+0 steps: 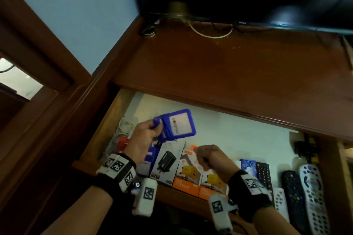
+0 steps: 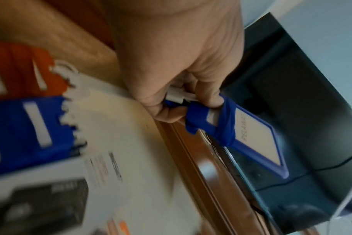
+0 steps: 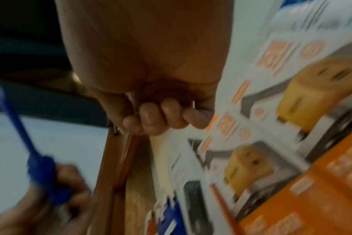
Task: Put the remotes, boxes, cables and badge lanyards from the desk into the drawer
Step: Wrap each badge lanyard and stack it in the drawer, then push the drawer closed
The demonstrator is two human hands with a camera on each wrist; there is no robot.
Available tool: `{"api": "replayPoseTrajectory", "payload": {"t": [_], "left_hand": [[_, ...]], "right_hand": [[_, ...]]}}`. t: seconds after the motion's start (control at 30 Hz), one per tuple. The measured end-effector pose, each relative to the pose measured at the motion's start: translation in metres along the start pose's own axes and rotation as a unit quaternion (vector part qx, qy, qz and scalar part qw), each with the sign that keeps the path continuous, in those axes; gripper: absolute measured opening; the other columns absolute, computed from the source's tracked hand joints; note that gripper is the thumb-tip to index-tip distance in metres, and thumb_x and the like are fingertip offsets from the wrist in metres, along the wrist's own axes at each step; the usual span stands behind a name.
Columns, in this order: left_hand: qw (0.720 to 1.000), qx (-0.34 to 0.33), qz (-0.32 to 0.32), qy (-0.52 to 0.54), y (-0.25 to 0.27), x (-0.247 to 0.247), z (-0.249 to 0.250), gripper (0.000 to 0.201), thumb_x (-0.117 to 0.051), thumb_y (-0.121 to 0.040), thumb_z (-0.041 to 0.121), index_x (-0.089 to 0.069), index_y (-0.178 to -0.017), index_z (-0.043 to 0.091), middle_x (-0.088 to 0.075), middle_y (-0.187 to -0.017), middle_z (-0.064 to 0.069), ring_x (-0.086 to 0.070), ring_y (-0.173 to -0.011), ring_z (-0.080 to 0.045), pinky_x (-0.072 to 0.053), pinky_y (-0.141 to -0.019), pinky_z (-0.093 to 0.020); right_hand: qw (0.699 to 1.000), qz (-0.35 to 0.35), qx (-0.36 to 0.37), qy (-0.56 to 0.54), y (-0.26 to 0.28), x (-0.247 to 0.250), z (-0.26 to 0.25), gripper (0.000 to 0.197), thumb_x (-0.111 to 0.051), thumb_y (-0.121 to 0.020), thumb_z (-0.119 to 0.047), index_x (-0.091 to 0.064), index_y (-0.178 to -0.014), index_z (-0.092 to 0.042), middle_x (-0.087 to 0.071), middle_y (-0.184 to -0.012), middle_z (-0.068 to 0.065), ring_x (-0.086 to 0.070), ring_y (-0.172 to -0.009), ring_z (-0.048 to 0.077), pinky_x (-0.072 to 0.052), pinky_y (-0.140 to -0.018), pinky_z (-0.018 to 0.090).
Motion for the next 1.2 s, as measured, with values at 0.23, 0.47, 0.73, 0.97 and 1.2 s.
{"api": "replayPoseTrajectory", "payload": {"t": [0.23, 0.47, 0.73, 0.97, 1.2], "left_hand": [[0.893, 0.008, -0.052, -0.446, -0.036, 0.089, 0.008, 0.006, -0.061, -0.091, 0.017, -0.067, -0.090, 0.017, -0.070, -0.087, -0.002, -0.067, -0.085, -0.020, -0.053, -0.080, -0.039], [0.614, 0.009, -0.189, -0.766, -0.072, 0.108, -0.018, 0.011, -0.059, -0.088, 0.032, -0.063, -0.096, 0.025, -0.061, -0.097, 0.003, -0.058, -0.090, -0.013, -0.048, -0.081, -0.031], [0.508, -0.043, -0.224, -0.830, -0.092, 0.103, -0.049, 0.017, -0.055, -0.082, 0.033, -0.065, -0.090, 0.022, -0.064, -0.099, 0.001, -0.060, -0.089, -0.017, -0.051, -0.082, -0.034], [0.586, -0.174, -0.148, -0.778, -0.068, 0.095, -0.049, 0.045, -0.068, -0.077, 0.031, -0.048, -0.117, 0.027, -0.035, -0.130, -0.004, -0.036, -0.120, -0.027, -0.035, -0.099, -0.043], [0.722, -0.208, -0.360, -0.552, 0.007, 0.053, -0.087, 0.043, -0.071, -0.078, 0.045, -0.048, -0.114, 0.035, -0.041, -0.128, 0.012, -0.042, -0.122, -0.010, -0.041, -0.099, -0.033]], "right_hand": [[0.987, 0.123, -0.056, 0.091, 0.043, 0.076, 0.054, 0.044, -0.054, -0.096, -0.017, -0.043, -0.054, -0.013, -0.040, -0.043, -0.002, -0.032, -0.038, 0.011, -0.026, -0.048, 0.027], [0.923, 0.261, -0.176, 0.222, 0.090, 0.072, 0.106, 0.039, -0.060, -0.092, -0.021, -0.050, -0.055, -0.016, -0.048, -0.051, -0.003, -0.046, -0.051, 0.014, -0.035, -0.054, 0.026], [0.795, 0.376, -0.211, 0.427, 0.092, 0.003, 0.097, 0.029, -0.052, -0.090, -0.041, -0.051, -0.068, -0.022, -0.069, -0.089, 0.009, -0.064, -0.090, 0.030, -0.045, -0.073, 0.033], [0.785, 0.419, -0.186, 0.417, 0.069, -0.050, 0.086, 0.023, -0.051, -0.088, -0.032, -0.070, -0.089, -0.018, -0.069, -0.097, 0.006, -0.055, -0.101, 0.030, -0.037, -0.091, 0.038], [0.772, 0.474, -0.098, 0.413, 0.060, -0.077, 0.089, 0.022, -0.055, -0.082, -0.029, -0.065, -0.070, -0.014, -0.064, -0.079, 0.005, -0.060, -0.083, 0.030, -0.041, -0.085, 0.042]]}}
Point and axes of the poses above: each hand's wrist, its own y-axis away from the middle knuckle, its own x-axis out of the back of the hand, z = x × y, the point moved 6 cm from there along -y, towards the middle knuckle
